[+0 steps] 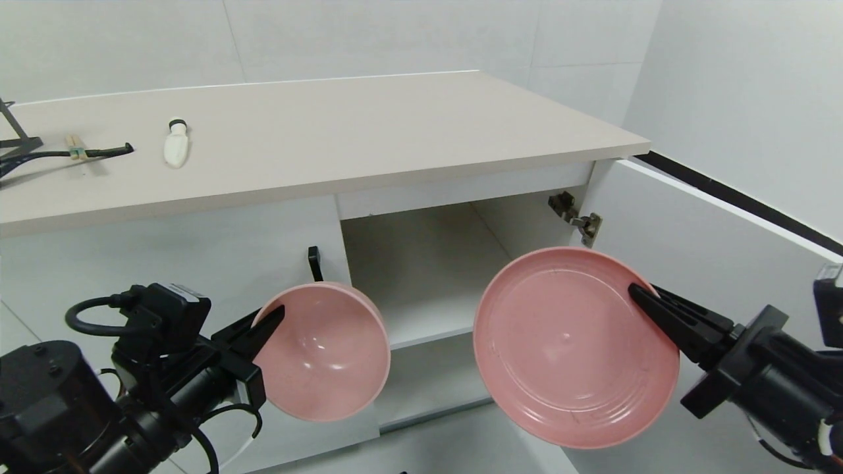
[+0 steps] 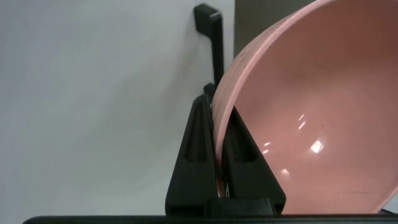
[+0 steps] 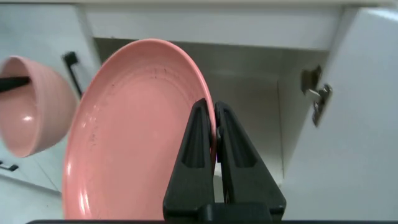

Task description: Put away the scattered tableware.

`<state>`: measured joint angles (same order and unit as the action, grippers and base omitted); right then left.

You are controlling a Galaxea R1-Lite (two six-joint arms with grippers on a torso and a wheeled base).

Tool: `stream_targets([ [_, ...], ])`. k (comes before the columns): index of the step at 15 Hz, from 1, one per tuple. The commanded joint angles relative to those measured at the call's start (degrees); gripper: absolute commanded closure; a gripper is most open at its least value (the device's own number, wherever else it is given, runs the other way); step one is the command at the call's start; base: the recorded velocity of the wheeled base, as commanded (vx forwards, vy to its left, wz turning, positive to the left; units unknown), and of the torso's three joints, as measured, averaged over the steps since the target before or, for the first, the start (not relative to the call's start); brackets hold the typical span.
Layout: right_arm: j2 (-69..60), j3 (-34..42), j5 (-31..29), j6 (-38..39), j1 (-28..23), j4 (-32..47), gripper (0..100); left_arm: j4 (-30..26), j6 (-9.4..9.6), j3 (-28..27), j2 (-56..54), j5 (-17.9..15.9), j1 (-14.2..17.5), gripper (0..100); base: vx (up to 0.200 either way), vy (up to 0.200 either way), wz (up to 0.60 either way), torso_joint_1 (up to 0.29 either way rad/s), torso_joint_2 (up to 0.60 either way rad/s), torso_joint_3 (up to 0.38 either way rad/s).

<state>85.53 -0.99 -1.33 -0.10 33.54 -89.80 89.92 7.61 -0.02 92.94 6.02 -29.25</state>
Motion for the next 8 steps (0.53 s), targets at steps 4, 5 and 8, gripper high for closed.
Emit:
stream_targets([
  [4, 0.6, 0.99, -1.57, 1.59, -2.16, -0.12, 100, 0.08, 0.04, 0.02, 0.22, 0.04, -0.11, 100, 0.0, 0.0, 0.0, 0.0, 0.0, 0.0],
  [5, 0.87, 0.99, -2.54, 3.26, -2.42, -0.12, 100, 0.08, 0.13, 0.02, 0.31, 0.04, -0.11, 100, 0.0, 0.0, 0.0, 0.0, 0.0, 0.0],
  [8, 8.6, 0.64, -2.8, 7.66, -2.51, -0.2, 100, 0.08, 0.13, 0.02, 0.75, 0.04, -0.02, 100, 0.0, 0.0, 0.0, 0.0, 0.0, 0.0],
])
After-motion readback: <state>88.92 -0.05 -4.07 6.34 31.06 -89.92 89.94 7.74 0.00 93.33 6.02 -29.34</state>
